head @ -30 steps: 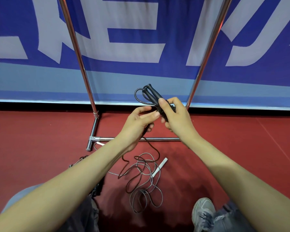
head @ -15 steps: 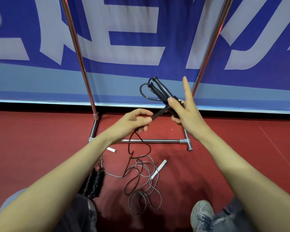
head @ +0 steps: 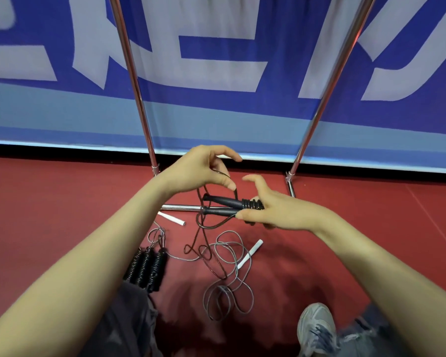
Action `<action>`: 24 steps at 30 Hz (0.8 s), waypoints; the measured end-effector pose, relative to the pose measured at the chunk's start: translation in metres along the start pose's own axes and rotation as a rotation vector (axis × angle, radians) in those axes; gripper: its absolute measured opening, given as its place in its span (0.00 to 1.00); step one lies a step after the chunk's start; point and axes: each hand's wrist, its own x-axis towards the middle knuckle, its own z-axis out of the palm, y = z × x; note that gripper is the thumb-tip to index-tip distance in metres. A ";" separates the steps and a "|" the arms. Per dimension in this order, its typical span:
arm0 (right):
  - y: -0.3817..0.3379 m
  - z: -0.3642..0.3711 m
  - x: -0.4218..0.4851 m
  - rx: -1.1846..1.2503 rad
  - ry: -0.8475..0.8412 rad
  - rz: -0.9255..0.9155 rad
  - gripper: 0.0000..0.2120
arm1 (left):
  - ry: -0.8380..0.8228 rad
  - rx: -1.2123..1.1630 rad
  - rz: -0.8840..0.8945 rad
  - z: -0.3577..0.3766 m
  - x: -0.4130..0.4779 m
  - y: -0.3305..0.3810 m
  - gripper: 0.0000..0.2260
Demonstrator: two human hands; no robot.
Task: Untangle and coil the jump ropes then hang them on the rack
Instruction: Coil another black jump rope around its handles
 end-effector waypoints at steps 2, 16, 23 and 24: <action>0.007 -0.001 0.007 -0.180 0.132 0.032 0.35 | 0.081 0.006 0.026 0.012 -0.003 0.008 0.18; 0.010 -0.026 0.017 0.154 0.815 -0.157 0.20 | 0.186 -0.630 -0.074 0.048 0.001 0.017 0.14; 0.006 -0.028 0.016 0.223 0.838 -0.118 0.26 | 0.218 -0.560 0.022 0.048 0.004 0.009 0.09; 0.005 -0.030 0.014 0.271 0.813 -0.132 0.27 | 0.218 -0.504 0.047 0.048 0.004 0.007 0.10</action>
